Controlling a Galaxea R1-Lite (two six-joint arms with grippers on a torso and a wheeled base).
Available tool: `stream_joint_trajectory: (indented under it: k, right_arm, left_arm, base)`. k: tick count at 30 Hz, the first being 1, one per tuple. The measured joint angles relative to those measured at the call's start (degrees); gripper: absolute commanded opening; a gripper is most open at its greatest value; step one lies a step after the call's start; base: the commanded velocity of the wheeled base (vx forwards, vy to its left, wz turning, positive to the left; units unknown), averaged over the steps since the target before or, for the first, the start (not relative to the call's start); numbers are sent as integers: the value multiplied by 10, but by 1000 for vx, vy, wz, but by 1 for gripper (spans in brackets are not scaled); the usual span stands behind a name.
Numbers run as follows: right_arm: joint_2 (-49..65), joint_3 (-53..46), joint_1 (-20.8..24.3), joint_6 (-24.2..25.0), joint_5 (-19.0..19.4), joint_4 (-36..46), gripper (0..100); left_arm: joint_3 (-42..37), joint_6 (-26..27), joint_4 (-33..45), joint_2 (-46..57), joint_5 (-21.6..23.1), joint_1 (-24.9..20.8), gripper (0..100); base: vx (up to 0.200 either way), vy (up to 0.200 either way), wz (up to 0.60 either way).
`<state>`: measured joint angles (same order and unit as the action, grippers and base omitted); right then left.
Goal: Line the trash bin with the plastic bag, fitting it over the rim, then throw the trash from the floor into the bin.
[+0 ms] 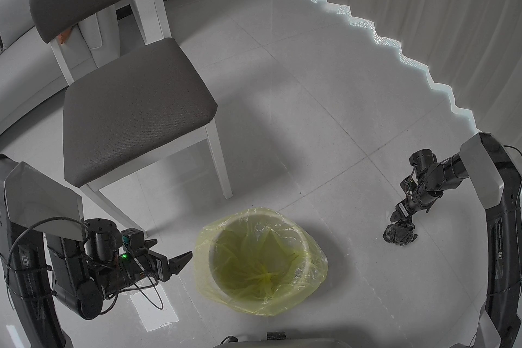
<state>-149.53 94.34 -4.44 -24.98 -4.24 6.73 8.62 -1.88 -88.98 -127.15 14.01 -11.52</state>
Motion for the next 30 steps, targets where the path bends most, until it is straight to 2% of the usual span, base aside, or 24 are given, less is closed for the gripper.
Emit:
stream_joint_trajectory:
  k: [8,16,17,30]
  right_arm:
    - [-27,59,4,-2,-22,100,100]
    - [-38,80,6,-16,-26,113,100]
    - [-38,80,6,-20,-26,118,0]
    - [-33,67,6,-29,-25,170,0]
  left_arm:
    - [8,1,0,-10,-1,-3,100]
    - [19,2,0,-21,-2,-4,100]
    - [20,2,0,-23,-2,-5,100]
    - [24,-6,0,-29,-1,1,100]
  base:
    - [0,0,0]
    - [0,0,0]
    - [0,0,0]
    - [0,0,0]
